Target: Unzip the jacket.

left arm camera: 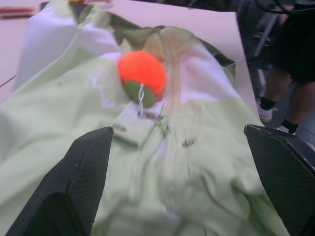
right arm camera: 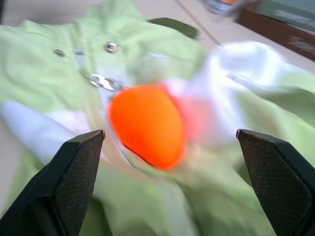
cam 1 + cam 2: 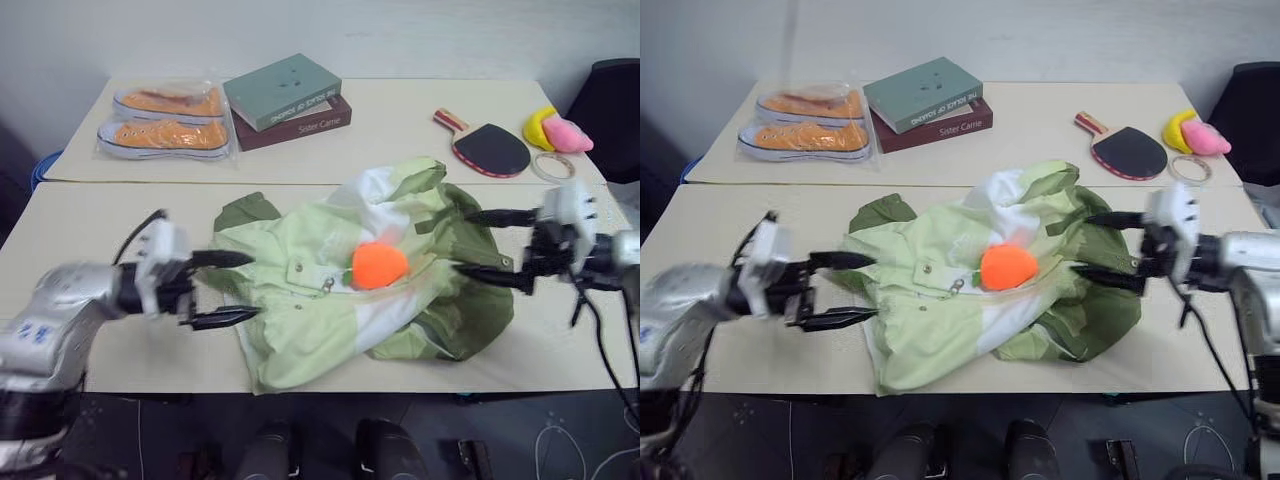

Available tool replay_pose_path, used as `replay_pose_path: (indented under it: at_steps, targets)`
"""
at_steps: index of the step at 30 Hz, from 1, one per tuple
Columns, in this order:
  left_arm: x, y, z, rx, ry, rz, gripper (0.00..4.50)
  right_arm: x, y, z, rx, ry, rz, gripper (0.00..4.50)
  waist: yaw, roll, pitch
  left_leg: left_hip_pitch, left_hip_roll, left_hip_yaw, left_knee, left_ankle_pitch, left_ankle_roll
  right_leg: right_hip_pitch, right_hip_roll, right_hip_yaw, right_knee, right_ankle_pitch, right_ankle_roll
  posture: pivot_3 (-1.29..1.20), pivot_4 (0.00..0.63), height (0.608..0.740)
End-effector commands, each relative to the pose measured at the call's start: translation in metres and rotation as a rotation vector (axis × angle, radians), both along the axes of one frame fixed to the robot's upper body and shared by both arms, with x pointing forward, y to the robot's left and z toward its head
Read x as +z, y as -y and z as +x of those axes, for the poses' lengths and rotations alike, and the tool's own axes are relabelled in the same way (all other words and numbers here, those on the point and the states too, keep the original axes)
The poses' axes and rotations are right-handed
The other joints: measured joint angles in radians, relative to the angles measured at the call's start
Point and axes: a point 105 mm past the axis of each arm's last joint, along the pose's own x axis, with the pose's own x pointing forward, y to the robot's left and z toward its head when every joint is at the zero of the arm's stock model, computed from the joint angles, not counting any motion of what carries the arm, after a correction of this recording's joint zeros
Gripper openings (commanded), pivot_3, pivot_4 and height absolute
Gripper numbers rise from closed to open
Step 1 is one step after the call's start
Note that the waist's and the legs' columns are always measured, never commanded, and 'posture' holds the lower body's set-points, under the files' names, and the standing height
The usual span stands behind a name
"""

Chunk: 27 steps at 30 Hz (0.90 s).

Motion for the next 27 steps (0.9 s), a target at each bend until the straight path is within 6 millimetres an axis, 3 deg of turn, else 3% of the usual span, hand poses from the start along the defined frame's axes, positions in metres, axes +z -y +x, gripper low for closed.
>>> replay_pose_path:
  at_steps: [1,6,8,13,18,21,24,25,27]
  targets:
    - [-0.033,0.021,0.017,-0.065,-0.041,0.122,4.48,-0.019,-0.029,0.018,-0.005,0.005,-0.078,4.5,0.0,0.0,0.0,-0.001,-0.001,0.002,0.0,0.001,0.001,-0.001,0.0,-0.001,0.0,0.0,0.0,0.0,0.15,0.74]
    - [-0.055,0.034,0.038,-0.042,-0.036,0.139,4.48,-0.044,-0.047,0.045,-0.053,-0.023,-0.132,4.5,-0.003,0.0,0.0,-0.003,-0.001,0.004,0.0,0.002,0.003,-0.005,0.0,0.0,0.001,0.001,0.001,0.0,0.15,0.74]
    - [-0.063,0.037,0.046,-0.011,0.003,0.162,4.5,-0.051,-0.045,0.055,-0.092,-0.015,-0.17,4.11,-0.004,0.0,0.0,-0.003,-0.001,0.004,0.001,0.002,0.003,-0.005,0.0,-0.001,0.001,0.001,0.001,0.0,0.15,0.74]
    - [-0.08,0.035,0.053,0.061,0.024,0.209,4.5,-0.053,-0.031,0.059,-0.103,0.04,-0.23,2.46,-0.001,-0.001,0.0,-0.003,-0.002,0.002,0.003,0.002,0.004,-0.003,-0.002,-0.001,0.003,0.001,0.001,0.0,0.15,0.74]
    - [-0.094,0.023,0.05,0.145,0.001,0.212,4.5,-0.043,-0.002,0.056,-0.17,0.071,-0.229,0.83,-0.002,-0.002,-0.001,-0.002,-0.002,0.001,0.004,0.002,0.004,-0.002,-0.002,-0.001,0.004,0.001,0.002,0.0,0.15,0.74]
    - [-0.105,0.011,0.046,0.197,-0.027,0.226,4.5,-0.033,0.03,0.048,-0.236,0.084,-0.24,0.26,-0.001,-0.002,-0.001,-0.001,-0.002,0.0,0.004,0.002,0.004,0.0,-0.003,-0.001,0.004,0.001,0.002,0.0,0.15,0.74]
    - [-0.116,0.001,0.041,0.238,-0.059,0.237,4.5,-0.021,0.071,0.037,-0.338,0.084,-0.257,0.23,0.0,-0.001,-0.001,0.0,-0.002,0.0,0.003,0.002,0.004,0.001,-0.003,0.0,0.003,0.001,0.002,0.0,0.15,0.74]
    - [-0.12,-0.003,0.039,0.253,-0.07,0.242,4.5,-0.017,0.088,0.034,-0.387,0.088,-0.268,0.23,-0.001,-0.001,-0.001,0.001,-0.002,0.0,0.003,0.002,0.004,0.002,-0.003,0.0,0.003,0.001,0.002,0.0,0.15,0.74]
    - [-0.13,-0.01,0.035,0.29,-0.1,0.253,4.5,-0.012,0.151,0.02,-0.565,0.074,-0.364,0.23,-0.003,0.0,-0.002,0.005,-0.001,0.0,0.002,0.002,0.004,0.006,-0.003,0.0,0.001,0.001,0.002,0.0,0.15,0.74]
